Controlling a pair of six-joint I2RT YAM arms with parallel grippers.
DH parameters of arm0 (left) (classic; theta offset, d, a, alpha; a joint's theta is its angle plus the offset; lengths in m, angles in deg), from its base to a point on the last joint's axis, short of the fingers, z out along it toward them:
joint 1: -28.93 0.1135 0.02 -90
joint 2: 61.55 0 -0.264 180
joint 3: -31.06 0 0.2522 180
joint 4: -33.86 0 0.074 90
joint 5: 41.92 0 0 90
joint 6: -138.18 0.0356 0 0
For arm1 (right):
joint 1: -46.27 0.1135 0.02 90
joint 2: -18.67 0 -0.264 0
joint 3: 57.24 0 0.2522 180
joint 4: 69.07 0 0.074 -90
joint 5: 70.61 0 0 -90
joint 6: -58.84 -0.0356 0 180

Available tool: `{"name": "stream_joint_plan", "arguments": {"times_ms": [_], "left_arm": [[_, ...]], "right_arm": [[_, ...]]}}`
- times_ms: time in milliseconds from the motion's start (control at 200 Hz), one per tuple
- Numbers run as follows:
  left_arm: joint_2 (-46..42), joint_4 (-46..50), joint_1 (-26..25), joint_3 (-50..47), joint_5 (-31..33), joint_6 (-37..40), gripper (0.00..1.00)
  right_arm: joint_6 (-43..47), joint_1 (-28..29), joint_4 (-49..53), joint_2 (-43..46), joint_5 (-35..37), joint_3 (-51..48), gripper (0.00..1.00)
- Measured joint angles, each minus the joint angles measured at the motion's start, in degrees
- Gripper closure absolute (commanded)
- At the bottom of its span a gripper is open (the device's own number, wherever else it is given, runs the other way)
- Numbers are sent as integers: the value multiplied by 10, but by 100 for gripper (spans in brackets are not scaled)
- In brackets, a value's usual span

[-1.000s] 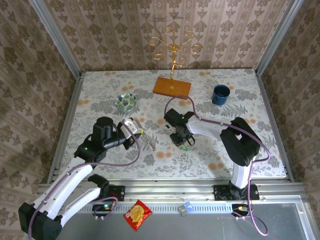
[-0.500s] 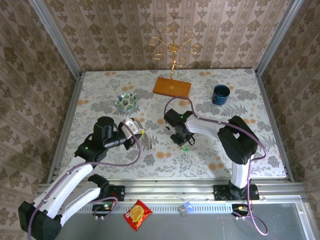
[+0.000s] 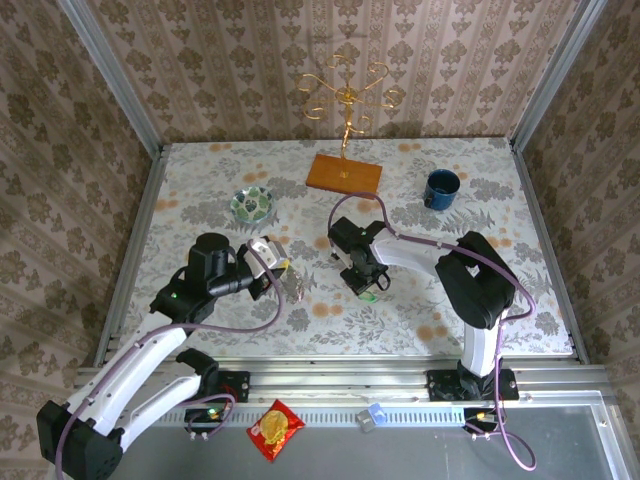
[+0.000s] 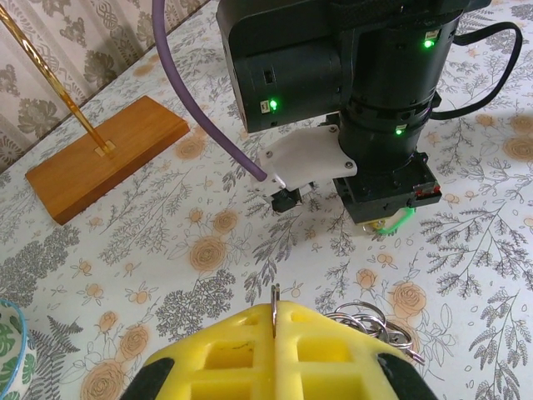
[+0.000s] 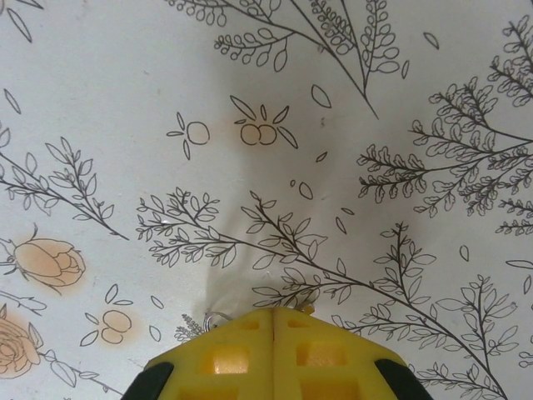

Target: Put the keys on the keyring

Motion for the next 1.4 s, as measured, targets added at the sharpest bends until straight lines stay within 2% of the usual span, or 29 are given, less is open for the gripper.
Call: {"name": "stream_joint_plan", "arguments": {"times_ms": [120, 200, 630, 805, 1085, 1400], "left_arm": [[0, 0, 0, 0, 0, 2, 100], [0, 0, 0, 0, 0, 2, 100], [0, 0, 0, 0, 0, 2, 100], [0, 0, 0, 0, 5, 2, 100], [-31, 10, -1, -2, 25, 1, 100], [-43, 12, -4, -5, 37, 1, 100]], "right_arm": [[-3, -4, 2, 0, -10, 0, 72], [-7, -6, 2, 0, -17, 0, 68], [-9, -3, 3, 1, -34, 0, 61], [-25, 15, 10, 18, 4, 0, 60], [-151, 64, -5, 61, 75, -18, 60], [-319, 96, -23, 61, 100, -26, 67]]}}
